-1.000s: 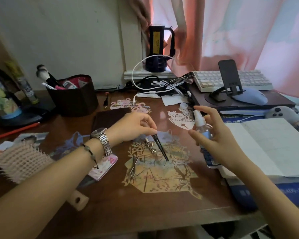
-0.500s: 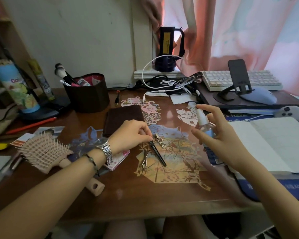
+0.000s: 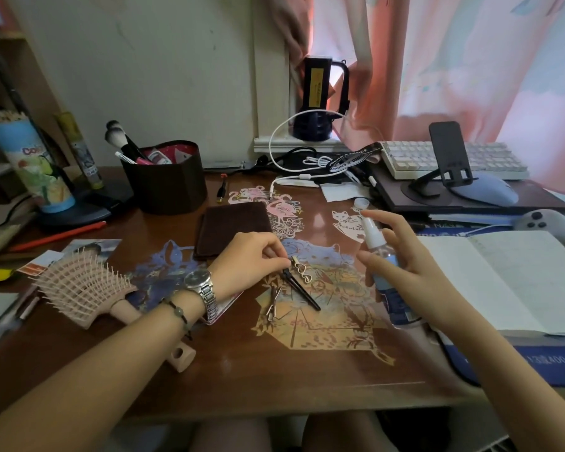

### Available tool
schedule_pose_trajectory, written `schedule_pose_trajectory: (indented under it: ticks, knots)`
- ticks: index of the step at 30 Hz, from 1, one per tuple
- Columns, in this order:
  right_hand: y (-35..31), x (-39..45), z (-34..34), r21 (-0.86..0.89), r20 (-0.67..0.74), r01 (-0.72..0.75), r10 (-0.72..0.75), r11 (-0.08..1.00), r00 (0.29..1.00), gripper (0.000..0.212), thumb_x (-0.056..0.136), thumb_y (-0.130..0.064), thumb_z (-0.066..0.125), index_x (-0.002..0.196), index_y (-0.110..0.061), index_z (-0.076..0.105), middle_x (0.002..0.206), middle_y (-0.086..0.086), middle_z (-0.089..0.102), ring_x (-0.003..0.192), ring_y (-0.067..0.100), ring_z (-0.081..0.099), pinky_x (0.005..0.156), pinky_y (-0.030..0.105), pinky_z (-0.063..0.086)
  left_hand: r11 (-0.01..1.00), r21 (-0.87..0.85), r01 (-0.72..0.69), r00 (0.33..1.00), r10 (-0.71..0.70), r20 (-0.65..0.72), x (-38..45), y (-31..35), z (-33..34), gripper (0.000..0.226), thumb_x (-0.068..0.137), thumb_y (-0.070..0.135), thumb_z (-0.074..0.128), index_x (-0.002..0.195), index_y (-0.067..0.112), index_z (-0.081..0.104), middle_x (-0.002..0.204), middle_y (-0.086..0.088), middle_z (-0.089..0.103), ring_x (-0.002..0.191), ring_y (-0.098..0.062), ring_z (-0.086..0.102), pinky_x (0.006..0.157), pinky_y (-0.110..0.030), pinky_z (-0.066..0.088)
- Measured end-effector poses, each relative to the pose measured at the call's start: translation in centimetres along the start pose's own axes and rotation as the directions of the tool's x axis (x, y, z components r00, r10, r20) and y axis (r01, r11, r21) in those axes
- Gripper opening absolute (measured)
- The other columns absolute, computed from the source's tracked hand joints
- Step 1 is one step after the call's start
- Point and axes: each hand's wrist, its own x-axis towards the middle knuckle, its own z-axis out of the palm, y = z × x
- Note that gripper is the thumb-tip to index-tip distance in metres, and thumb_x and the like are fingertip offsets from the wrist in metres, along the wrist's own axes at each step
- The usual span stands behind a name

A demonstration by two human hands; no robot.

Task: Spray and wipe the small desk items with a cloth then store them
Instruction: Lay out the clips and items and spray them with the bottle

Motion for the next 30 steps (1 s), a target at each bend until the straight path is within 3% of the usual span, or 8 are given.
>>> schedule_pose_trajectory:
  ticks: [4, 7, 11, 19, 25, 30]
  knots:
    - [-0.9, 0.0, 0.7, 0.2, 0.041, -0.044, 0.037, 0.979, 0.998, 0.041, 0.088, -0.025, 0.056, 0.126, -0.039, 0.047, 0.09, 0.008, 0.063, 0.07, 0.021, 0.062, 0.062, 0.032, 0.051, 0.999, 0.038, -0.019, 0.999, 0.021, -0.05, -1.4, 0.1, -1.6, 0.008, 0.082, 0.032, 0.069, 0.085, 0.024, 0.07, 0.082, 0.01, 0.069, 0.078, 0.0, 0.064, 0.072, -0.017, 0.052]
    - [-1.3, 0.0, 1.2, 0.396, 0.117, -0.122, 0.082, 0.91, 0.99, 0.039, 0.091, -0.016, 0.053, 0.126, -0.032, 0.048, 0.081, 0.014, 0.059, 0.059, 0.028, 0.056, 0.05, 0.032, 0.05, 0.995, 0.096, -0.036, 0.995, 0.044, -0.085, -3.7, 0.1, -3.4, 0.006, 0.085, 0.031, 0.066, 0.086, 0.026, 0.069, 0.083, 0.012, 0.068, 0.081, 0.003, 0.062, 0.071, -0.011, 0.048]
    - [-1.4, -0.1, 1.5, 0.53, 0.215, -0.177, 0.07, 0.829, 0.974, 0.04, 0.086, -0.015, 0.052, 0.123, -0.03, 0.049, 0.078, 0.016, 0.055, 0.052, 0.028, 0.056, 0.046, 0.034, 0.052, 0.984, 0.177, 0.016, 0.991, 0.008, -0.136, -8.0, -0.9, -5.0, 0.006, 0.087, 0.036, 0.061, 0.089, 0.033, 0.065, 0.086, 0.021, 0.063, 0.087, 0.009, 0.056, 0.067, -0.011, 0.045]
    - [-0.4, 0.6, 2.2, 0.476, 0.27, -0.28, 0.165, 0.834, 0.949, 0.05, 0.073, -0.016, 0.058, 0.12, -0.032, 0.051, 0.077, 0.014, 0.061, 0.049, 0.029, 0.056, 0.044, 0.034, 0.051, 0.974, 0.205, 0.101, 0.965, -0.046, -0.257, -11.9, -4.1, -4.3, 0.004, 0.084, 0.032, 0.066, 0.088, 0.032, 0.067, 0.089, 0.021, 0.062, 0.089, 0.007, 0.055, 0.073, -0.009, 0.039]
    - [-1.0, -0.9, 2.3, 0.416, 0.237, -0.253, 0.164, 0.874, 0.958, 0.052, 0.079, -0.021, 0.059, 0.127, -0.039, 0.051, 0.091, 0.01, 0.065, 0.061, 0.025, 0.061, 0.054, 0.032, 0.053, 0.978, 0.197, 0.068, 0.955, -0.006, -0.297, -11.9, -4.8, -3.9, 0.007, 0.083, 0.033, 0.065, 0.088, 0.028, 0.068, 0.088, 0.019, 0.063, 0.089, 0.001, 0.058, 0.08, -0.03, 0.05]
    - [-1.1, -0.8, 2.2, 0.39, 0.147, -0.256, 0.215, 0.885, 0.966, 0.059, 0.077, -0.016, 0.065, 0.128, -0.041, 0.048, 0.092, 0.009, 0.054, 0.062, 0.02, 0.058, 0.05, 0.033, 0.051, 0.971, 0.232, 0.06, 0.946, 0.019, -0.325, -11.8, -4.7, -3.6, 0.004, 0.084, 0.03, 0.066, 0.087, 0.029, 0.068, 0.085, 0.018, 0.062, 0.085, -0.002, 0.056, 0.075, -0.029, 0.048]
